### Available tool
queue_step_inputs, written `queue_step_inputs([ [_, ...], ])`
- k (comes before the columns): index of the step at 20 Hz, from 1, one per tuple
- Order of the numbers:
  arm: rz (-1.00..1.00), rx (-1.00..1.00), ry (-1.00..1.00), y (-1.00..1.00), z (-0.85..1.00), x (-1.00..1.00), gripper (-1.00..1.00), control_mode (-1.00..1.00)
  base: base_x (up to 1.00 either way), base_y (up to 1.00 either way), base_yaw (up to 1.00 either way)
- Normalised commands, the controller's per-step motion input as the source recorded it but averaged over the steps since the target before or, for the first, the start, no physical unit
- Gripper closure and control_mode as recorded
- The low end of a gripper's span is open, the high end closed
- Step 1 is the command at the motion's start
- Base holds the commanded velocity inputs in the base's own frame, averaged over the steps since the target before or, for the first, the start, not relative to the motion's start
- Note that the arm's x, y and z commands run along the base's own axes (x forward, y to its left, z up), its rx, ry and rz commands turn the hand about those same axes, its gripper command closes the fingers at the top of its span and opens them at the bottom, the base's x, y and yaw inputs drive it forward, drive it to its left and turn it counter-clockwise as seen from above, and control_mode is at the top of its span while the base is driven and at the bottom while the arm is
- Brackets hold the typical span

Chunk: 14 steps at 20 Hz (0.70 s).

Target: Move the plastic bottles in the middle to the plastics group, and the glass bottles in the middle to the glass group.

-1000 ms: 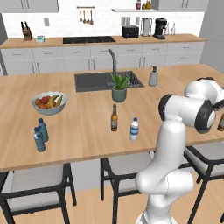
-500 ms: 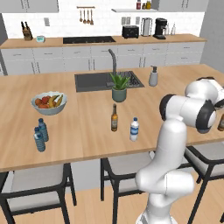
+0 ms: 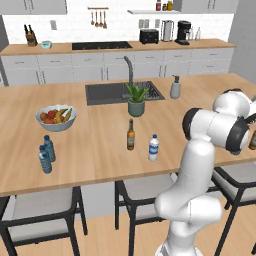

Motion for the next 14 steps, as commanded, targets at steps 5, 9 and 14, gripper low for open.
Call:
queue_step_inputs([
  [5, 0.00, 0.00, 0.00, 0.08, 0.52, -0.16, -1.00, -1.00, 0.00, 0.00, 0.00],
  [9, 0.00, 0.00, 0.00, 0.38, 0.53, -0.25, -1.00, -1.00, 0.00, 0.00, 0.00],
  [14, 0.03, -0.02, 0.00, 0.73, 0.32, -0.33, -1.00, -1.00, 0.00, 0.00, 0.00],
])
